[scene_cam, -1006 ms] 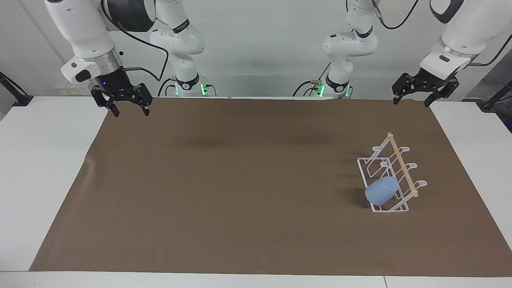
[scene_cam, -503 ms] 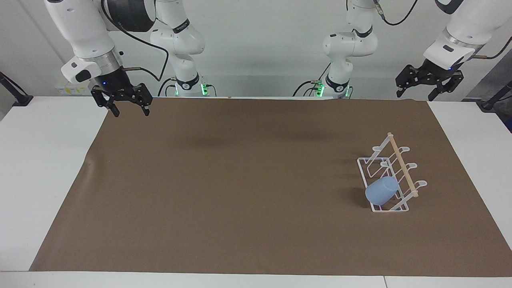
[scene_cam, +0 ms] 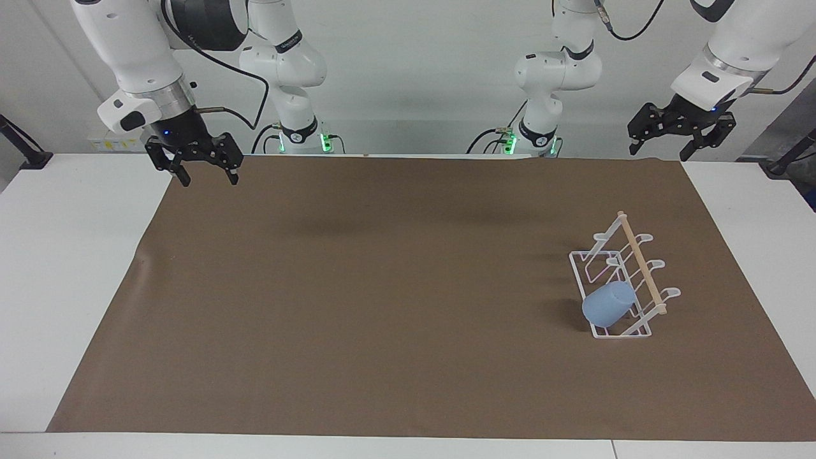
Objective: Hang cup on cup holder
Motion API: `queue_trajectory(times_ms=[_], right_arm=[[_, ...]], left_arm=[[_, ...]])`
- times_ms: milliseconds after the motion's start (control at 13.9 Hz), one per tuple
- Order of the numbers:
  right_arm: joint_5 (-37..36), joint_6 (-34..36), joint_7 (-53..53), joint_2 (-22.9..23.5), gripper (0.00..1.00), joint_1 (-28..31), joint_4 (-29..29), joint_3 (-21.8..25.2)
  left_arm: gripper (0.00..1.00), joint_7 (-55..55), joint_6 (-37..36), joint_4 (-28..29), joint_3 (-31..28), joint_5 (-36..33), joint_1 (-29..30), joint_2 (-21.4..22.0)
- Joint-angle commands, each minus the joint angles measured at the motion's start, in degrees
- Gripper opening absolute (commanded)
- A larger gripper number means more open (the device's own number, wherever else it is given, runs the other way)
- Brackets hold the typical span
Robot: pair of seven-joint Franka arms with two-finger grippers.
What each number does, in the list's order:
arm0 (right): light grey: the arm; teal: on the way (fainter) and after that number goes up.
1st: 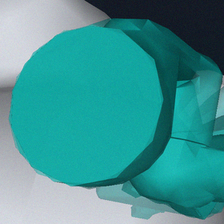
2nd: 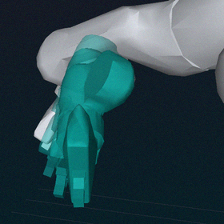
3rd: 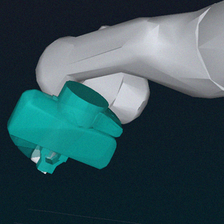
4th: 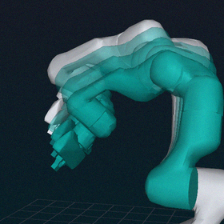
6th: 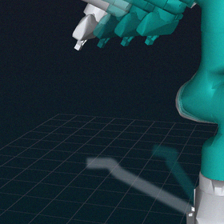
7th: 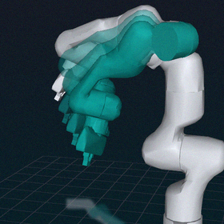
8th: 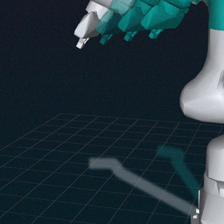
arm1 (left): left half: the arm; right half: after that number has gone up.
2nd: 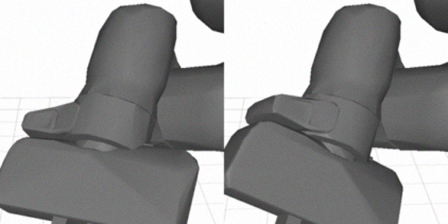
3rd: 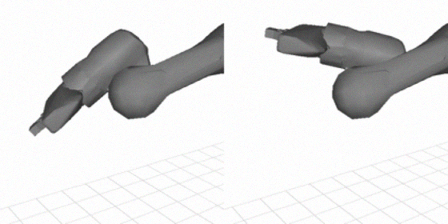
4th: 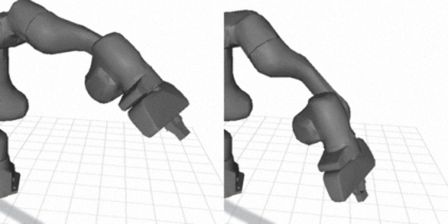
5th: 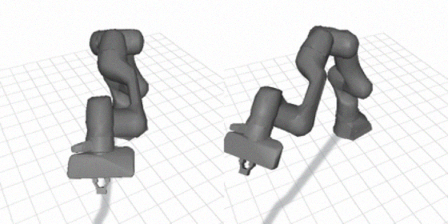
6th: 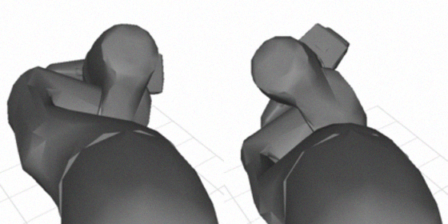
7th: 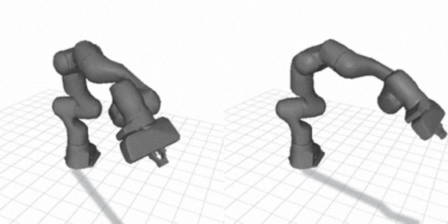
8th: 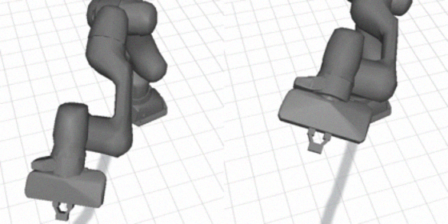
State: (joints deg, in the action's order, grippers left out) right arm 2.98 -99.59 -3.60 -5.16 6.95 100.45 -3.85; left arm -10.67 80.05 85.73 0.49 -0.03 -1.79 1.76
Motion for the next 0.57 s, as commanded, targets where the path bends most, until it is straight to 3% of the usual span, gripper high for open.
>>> queue_trajectory(times_ms=[0, 503], right_arm=[[-0.26, 0.01, 0.79, -0.64, 1.00, 0.26, 0.36, -0.19], [-0.26, 0.01, 0.79, -0.55, 1.00, 0.26, 0.36, -0.19]], left_arm=[[1.00, -0.49, -1.21, 1.36, -0.66, 0.56, -0.32, 1.22], [1.00, -0.32, -0.86, 2.07, -0.66, 0.65, 0.29, 1.84]])
